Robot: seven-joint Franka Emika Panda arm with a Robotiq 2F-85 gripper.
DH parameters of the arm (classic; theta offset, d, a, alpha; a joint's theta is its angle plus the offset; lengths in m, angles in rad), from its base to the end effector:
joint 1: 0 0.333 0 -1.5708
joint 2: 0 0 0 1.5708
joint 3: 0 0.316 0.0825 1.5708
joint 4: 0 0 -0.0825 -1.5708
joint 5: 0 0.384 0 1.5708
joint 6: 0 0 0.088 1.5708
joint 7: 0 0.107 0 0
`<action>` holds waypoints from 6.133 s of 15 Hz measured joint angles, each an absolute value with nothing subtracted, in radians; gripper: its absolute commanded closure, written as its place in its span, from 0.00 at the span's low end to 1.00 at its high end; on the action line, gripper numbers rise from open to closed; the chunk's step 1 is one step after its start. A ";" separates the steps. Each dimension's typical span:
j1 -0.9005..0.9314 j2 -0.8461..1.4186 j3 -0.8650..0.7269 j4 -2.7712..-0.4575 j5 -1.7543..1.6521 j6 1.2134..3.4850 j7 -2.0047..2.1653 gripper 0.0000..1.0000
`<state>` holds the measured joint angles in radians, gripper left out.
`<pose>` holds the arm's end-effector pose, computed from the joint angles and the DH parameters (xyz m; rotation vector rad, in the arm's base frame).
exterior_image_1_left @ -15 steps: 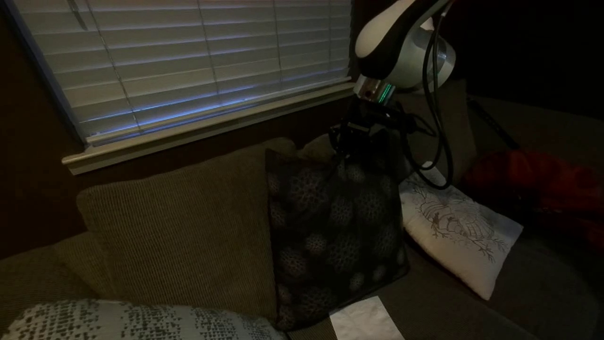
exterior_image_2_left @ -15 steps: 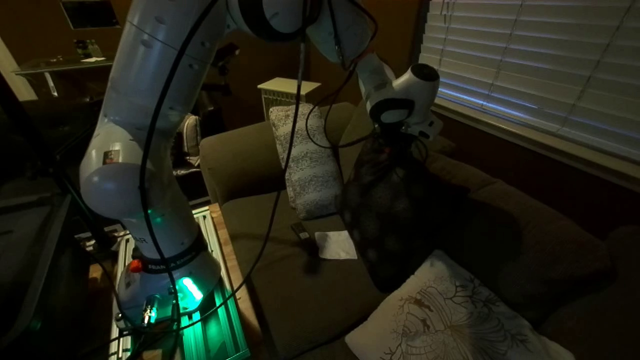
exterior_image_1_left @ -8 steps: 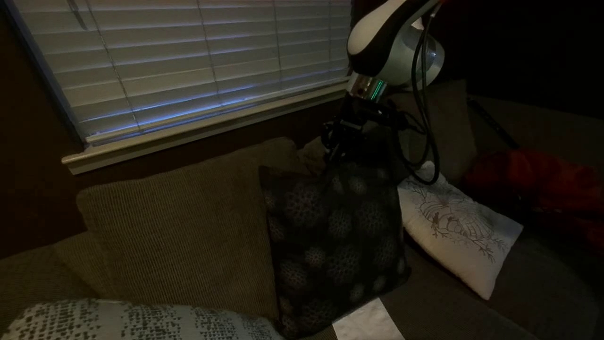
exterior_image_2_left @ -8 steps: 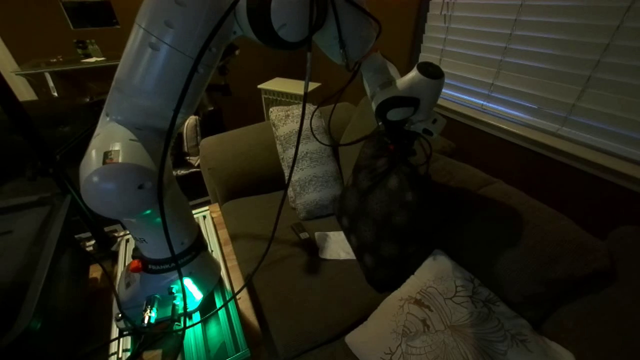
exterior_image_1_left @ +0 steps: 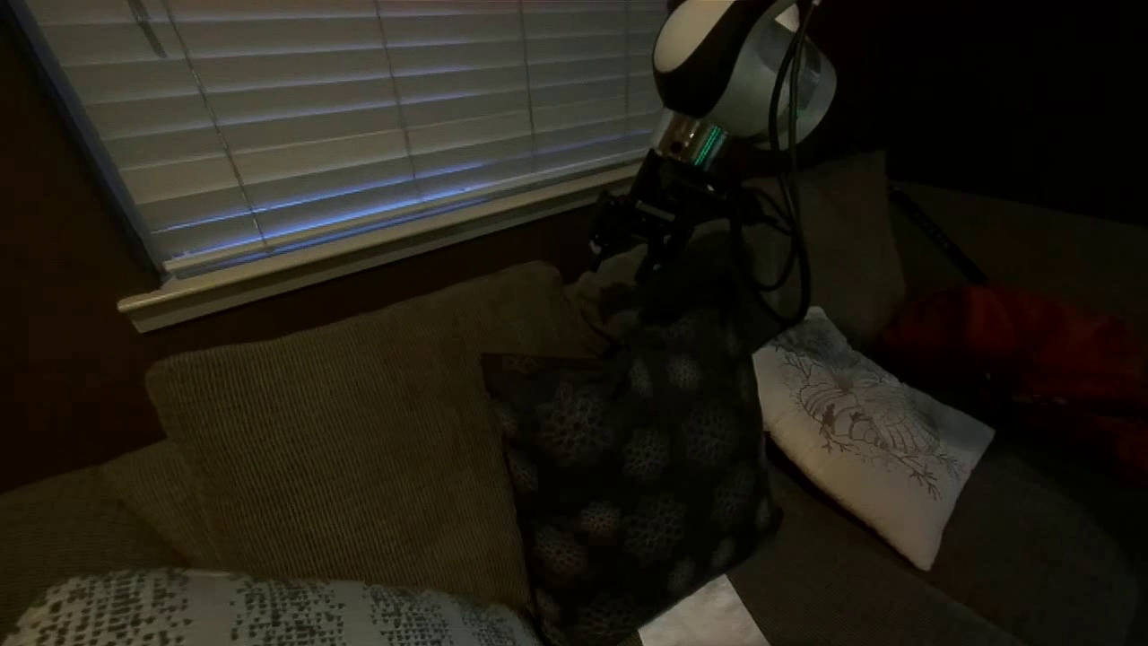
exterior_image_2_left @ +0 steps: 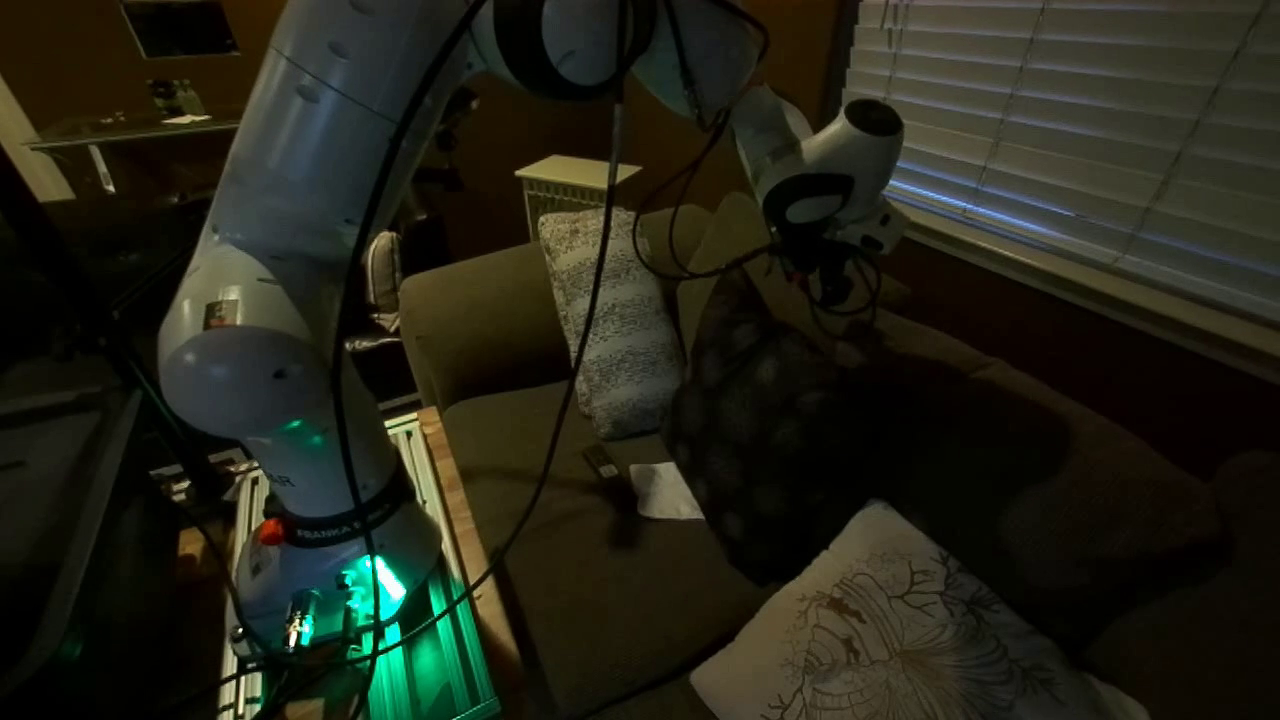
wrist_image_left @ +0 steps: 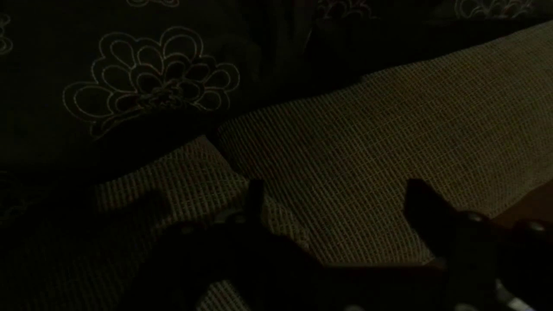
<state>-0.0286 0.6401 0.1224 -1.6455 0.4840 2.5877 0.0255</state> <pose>0.7122 0.0455 0.2723 -2.6798 0.4659 -0.3691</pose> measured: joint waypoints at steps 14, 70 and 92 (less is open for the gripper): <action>-0.082 0.481 -0.020 -1.892 0.448 2.592 0.172 0.00; -0.083 1.084 -0.343 -1.617 0.141 2.800 0.356 0.00; -0.354 1.238 -0.029 -1.478 0.148 3.082 0.175 0.98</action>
